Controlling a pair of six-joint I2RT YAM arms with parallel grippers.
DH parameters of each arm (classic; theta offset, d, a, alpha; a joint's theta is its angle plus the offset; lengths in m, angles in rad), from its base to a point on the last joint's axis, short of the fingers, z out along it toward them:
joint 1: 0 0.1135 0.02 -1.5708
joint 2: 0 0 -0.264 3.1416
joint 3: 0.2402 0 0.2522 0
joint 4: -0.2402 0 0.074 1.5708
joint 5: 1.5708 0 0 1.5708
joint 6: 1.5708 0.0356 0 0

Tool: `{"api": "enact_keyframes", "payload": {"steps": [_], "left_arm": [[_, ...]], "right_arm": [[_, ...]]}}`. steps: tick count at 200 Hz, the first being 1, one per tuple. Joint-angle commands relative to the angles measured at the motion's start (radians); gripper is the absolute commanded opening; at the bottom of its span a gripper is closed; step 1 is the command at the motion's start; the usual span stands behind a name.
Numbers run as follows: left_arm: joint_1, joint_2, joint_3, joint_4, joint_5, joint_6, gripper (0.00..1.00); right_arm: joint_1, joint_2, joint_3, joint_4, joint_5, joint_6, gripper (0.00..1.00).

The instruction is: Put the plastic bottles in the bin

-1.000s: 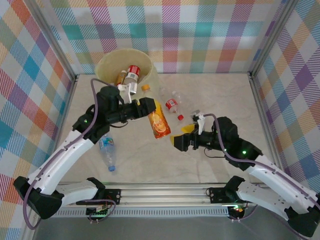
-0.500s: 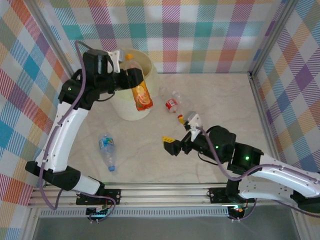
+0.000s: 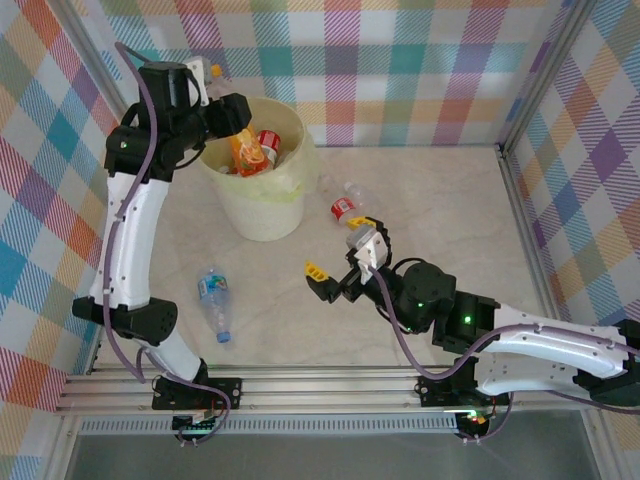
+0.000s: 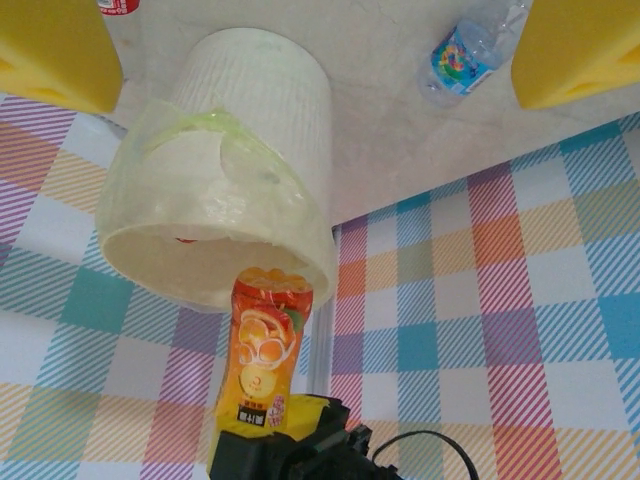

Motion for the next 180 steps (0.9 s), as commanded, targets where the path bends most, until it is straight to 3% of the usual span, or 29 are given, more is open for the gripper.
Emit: {"api": "enact_keyframes", "payload": {"steps": [1,61,180], "left_arm": [[0.026,0.043,0.038,0.055,-0.062,0.069,0.62],[0.043,0.184,0.107,0.011,-0.095,0.115,0.62],[0.077,0.332,0.078,-0.144,-0.123,0.008,0.7]], "right_arm": [[0.01,0.001,0.02,0.031,0.028,-0.009,1.0],[0.009,-0.005,0.025,-0.055,0.044,0.064,1.0],[0.01,-0.03,0.005,-0.145,0.092,0.165,1.0]]}}
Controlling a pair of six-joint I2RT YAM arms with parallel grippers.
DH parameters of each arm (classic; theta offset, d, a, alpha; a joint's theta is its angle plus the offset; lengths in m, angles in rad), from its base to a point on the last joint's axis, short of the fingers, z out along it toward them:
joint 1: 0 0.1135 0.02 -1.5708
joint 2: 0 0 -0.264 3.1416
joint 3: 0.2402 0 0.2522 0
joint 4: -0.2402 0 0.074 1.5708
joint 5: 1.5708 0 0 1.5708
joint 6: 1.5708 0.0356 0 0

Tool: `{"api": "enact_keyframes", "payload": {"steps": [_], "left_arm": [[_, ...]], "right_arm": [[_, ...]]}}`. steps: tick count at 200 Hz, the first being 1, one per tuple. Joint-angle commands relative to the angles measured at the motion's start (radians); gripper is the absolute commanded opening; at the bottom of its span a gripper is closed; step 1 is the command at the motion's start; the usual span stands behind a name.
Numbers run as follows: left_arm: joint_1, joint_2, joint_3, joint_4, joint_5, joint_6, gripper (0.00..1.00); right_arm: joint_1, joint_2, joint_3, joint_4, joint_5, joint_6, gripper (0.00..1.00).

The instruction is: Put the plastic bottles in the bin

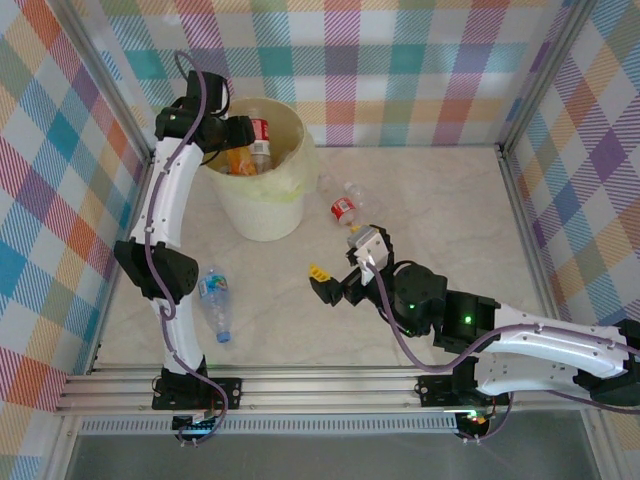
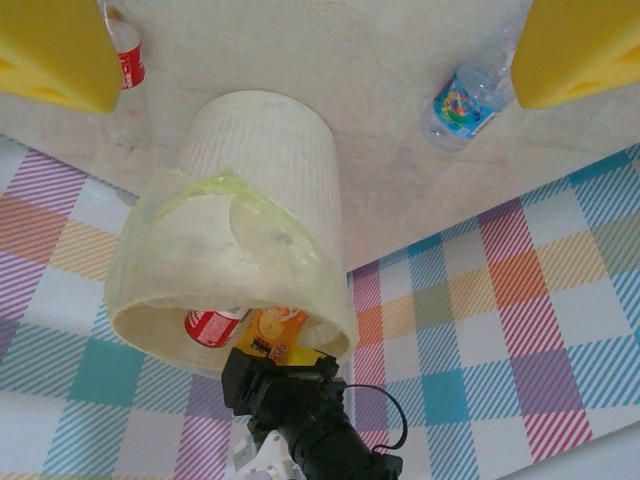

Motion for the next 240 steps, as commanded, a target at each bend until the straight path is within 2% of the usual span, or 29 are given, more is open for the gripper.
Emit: {"api": "enact_keyframes", "payload": {"steps": [1,46,102,149,180,194,206,240], "left_arm": [[0.01,-0.002,-0.005,-0.032,-0.014,-0.03,0.7],[0.011,-0.057,-0.024,-0.007,0.022,-0.04,0.86],[0.013,-0.168,-0.024,0.016,0.077,-0.055,0.91],[0.014,-0.287,-0.056,0.065,0.252,-0.043,0.92],[0.013,-0.418,-0.224,0.143,0.436,-0.021,1.0],[0.012,-0.494,-0.334,0.188,0.502,-0.021,1.0],[0.009,-0.566,-0.431,0.223,0.552,-0.021,1.0],[-0.017,-0.78,-0.73,0.331,0.657,-0.05,1.0]], "right_arm": [[0.007,-0.022,0.003,-0.012,0.045,0.036,1.0],[0.006,-0.017,0.003,-0.031,0.054,0.053,1.0],[0.007,-0.036,-0.014,-0.062,0.083,0.073,1.0],[-0.032,-0.085,-0.02,-0.187,0.125,0.104,1.0],[-0.097,-0.134,-0.033,-0.284,0.113,0.147,1.0],[-0.139,-0.147,-0.037,-0.323,0.081,0.17,1.0],[-0.19,-0.151,-0.037,-0.356,0.033,0.196,1.0],[-0.366,-0.102,-0.036,-0.389,-0.219,0.25,1.0]]}}
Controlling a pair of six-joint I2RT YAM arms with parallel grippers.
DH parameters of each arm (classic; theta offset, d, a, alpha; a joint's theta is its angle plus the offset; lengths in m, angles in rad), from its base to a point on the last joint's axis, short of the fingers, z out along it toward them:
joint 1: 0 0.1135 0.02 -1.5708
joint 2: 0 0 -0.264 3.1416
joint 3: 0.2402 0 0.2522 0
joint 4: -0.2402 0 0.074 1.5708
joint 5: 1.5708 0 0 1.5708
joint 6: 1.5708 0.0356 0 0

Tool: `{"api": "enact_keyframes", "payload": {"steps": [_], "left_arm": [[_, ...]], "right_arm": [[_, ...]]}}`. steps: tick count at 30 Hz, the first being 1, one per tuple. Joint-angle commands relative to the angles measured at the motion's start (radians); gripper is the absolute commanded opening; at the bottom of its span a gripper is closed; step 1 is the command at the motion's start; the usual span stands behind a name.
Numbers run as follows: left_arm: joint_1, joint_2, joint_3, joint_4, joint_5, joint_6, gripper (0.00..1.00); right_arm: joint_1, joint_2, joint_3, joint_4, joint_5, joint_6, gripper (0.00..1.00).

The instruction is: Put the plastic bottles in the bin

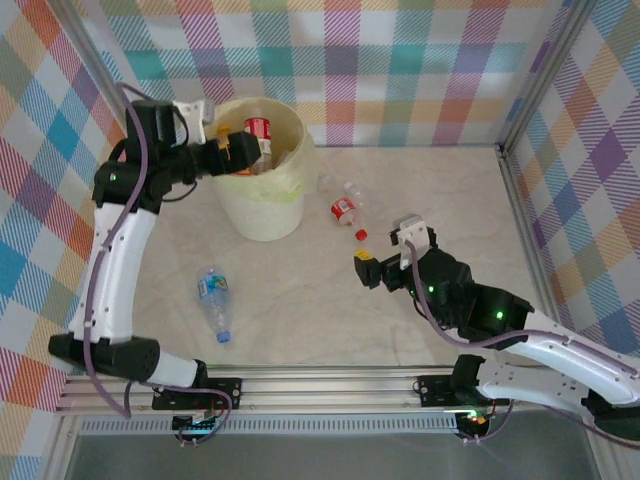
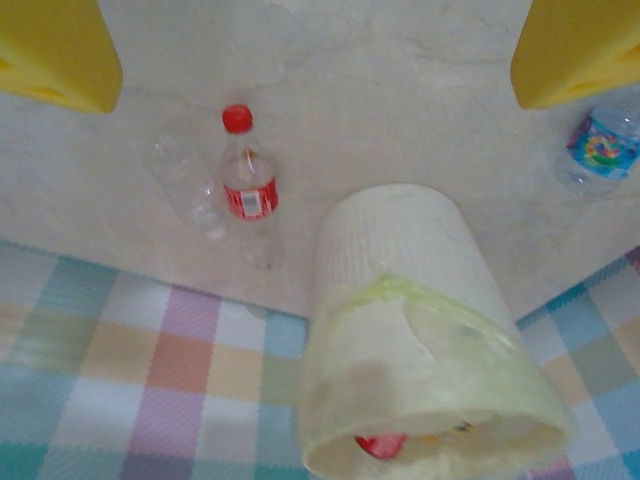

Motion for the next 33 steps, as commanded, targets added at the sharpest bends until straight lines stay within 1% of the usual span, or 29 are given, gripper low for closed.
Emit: {"api": "enact_keyframes", "payload": {"steps": [1,4,8,11,15,20,24,29,33], "left_arm": [[-0.019,-0.148,-0.169,0.118,0.145,-0.014,1.0],[-0.065,-0.262,-0.346,0.163,0.145,-0.038,1.0],[-0.146,-0.38,-0.561,0.231,0.125,-0.1,1.0],[-0.217,-0.433,-0.689,0.297,0.091,-0.162,1.0],[-0.303,-0.463,-0.81,0.375,0.042,-0.231,1.0],[-0.373,-0.472,-0.915,0.473,0.006,-0.308,1.0],[-0.416,-0.476,-0.961,0.504,-0.039,-0.33,1.0],[-0.462,-0.475,-1.006,0.519,-0.103,-0.339,1.0],[-0.483,-0.462,-1.03,0.542,-0.116,-0.348,1.0]], "right_arm": [[-0.101,0.04,-0.008,-0.056,-0.199,0.069,1.0],[-0.209,0.119,0.002,-0.051,-0.344,0.094,1.0],[-0.353,0.248,0.015,-0.018,-0.513,0.113,0.95],[-0.431,0.36,0.032,0.014,-0.578,0.114,0.91],[-0.509,0.503,0.054,0.074,-0.648,0.104,0.85],[-0.575,0.684,0.115,0.124,-0.702,0.081,0.78],[-0.612,0.815,0.171,0.145,-0.713,0.063,0.73],[-0.631,0.952,0.242,0.15,-0.712,0.044,0.69],[-0.64,1.034,0.289,0.152,-0.724,0.05,0.66]]}}
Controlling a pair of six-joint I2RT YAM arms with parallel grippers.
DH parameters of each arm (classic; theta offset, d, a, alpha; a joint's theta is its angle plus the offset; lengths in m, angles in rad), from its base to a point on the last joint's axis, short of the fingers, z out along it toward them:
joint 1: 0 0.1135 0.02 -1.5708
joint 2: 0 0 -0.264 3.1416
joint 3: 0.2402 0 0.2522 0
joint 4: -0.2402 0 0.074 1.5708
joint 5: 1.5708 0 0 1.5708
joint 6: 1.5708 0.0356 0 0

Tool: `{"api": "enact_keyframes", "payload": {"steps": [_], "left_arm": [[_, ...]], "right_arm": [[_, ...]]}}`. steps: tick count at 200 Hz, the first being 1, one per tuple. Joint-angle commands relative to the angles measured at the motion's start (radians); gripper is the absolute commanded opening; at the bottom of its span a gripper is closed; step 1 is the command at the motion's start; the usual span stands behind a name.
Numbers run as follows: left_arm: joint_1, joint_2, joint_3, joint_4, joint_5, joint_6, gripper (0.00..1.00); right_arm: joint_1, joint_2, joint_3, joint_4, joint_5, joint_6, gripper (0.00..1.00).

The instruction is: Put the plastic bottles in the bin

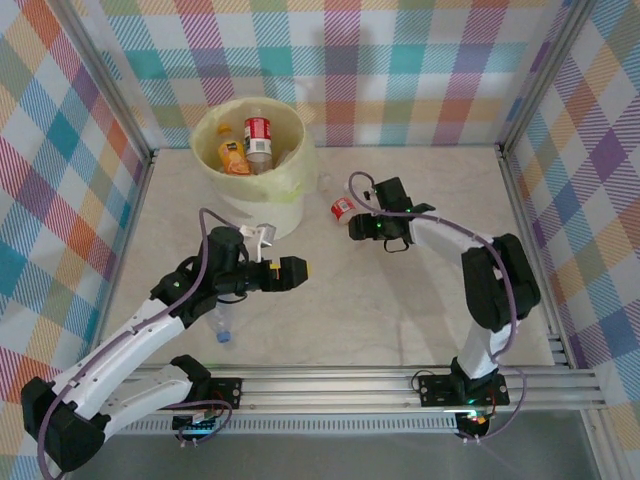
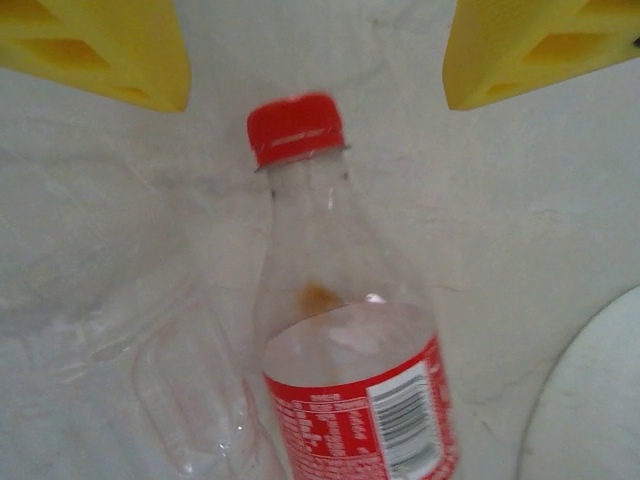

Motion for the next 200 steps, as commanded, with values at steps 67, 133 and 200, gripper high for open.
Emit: {"api": "enact_keyframes", "payload": {"steps": [67,133,200], "left_arm": [[-0.057,0.04,-0.016,0.062,-0.067,-0.021,1.0],[-0.084,0.067,-0.019,0.077,-0.084,-0.032,1.0],[-0.098,0.083,-0.012,0.121,-0.085,-0.046,1.0]], "right_arm": [[-0.008,0.156,0.105,0.022,-0.056,-0.015,0.55],[-0.008,0.174,0.112,0.018,-0.068,-0.03,0.45],[-0.007,0.096,0.039,0.041,-0.081,-0.035,0.32]]}}
